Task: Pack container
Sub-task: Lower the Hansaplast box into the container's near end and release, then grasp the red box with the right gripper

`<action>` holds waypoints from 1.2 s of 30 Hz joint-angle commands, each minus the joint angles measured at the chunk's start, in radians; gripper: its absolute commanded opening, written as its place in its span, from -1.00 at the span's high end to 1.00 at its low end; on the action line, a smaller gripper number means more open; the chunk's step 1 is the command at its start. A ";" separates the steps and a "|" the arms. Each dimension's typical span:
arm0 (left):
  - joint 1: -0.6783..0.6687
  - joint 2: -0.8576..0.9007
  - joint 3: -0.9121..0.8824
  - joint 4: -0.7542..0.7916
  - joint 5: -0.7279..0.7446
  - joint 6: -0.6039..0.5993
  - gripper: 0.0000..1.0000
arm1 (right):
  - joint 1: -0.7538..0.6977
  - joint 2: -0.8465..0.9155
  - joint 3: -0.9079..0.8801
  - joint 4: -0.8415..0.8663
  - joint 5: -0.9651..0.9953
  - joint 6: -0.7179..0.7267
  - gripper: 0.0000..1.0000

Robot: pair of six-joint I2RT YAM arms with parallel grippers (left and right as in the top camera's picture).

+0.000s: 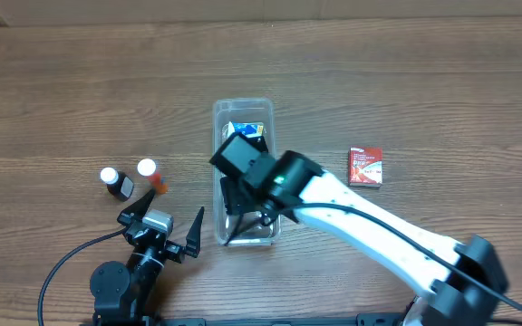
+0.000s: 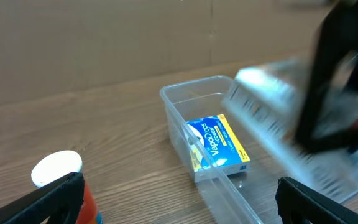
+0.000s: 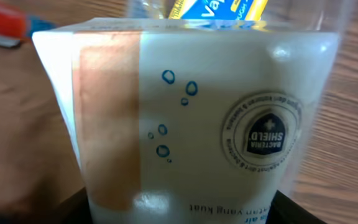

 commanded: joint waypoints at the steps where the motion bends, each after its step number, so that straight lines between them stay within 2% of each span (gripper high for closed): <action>1: -0.004 -0.010 -0.003 0.004 0.011 -0.014 -1.00 | -0.021 0.110 0.014 0.035 0.055 0.069 -0.33; 6: -0.004 -0.010 -0.003 0.004 0.011 -0.014 -1.00 | -0.033 0.184 0.014 0.076 -0.028 0.060 -0.35; 8: -0.004 -0.010 -0.003 0.004 0.011 -0.014 -1.00 | -0.027 0.188 0.014 0.094 -0.092 0.022 -0.47; 12: -0.004 -0.010 -0.003 0.004 0.011 -0.014 -1.00 | -0.012 0.179 0.015 0.096 -0.096 0.019 -0.55; 15: -0.004 -0.010 -0.003 0.004 0.011 -0.014 -1.00 | -0.012 0.164 0.016 0.086 -0.095 0.019 -0.78; 23: -0.004 -0.010 -0.003 0.004 0.011 -0.014 -1.00 | -0.020 0.039 0.054 0.040 0.073 0.019 -0.81; 25: -0.004 -0.010 -0.003 0.004 0.011 -0.014 -1.00 | -0.037 -0.020 0.072 0.027 0.134 0.019 -0.96; 28: -0.004 -0.010 -0.003 0.004 0.011 -0.014 -1.00 | -0.119 -0.114 0.074 0.008 0.160 0.019 -0.98; 32: -0.004 -0.010 -0.003 0.004 0.011 -0.014 -1.00 | -0.293 -0.154 0.074 -0.058 0.157 0.006 -1.00; 36: -0.004 -0.010 -0.003 0.004 0.011 -0.014 -1.00 | -0.510 -0.124 0.053 -0.072 0.048 -0.145 -1.00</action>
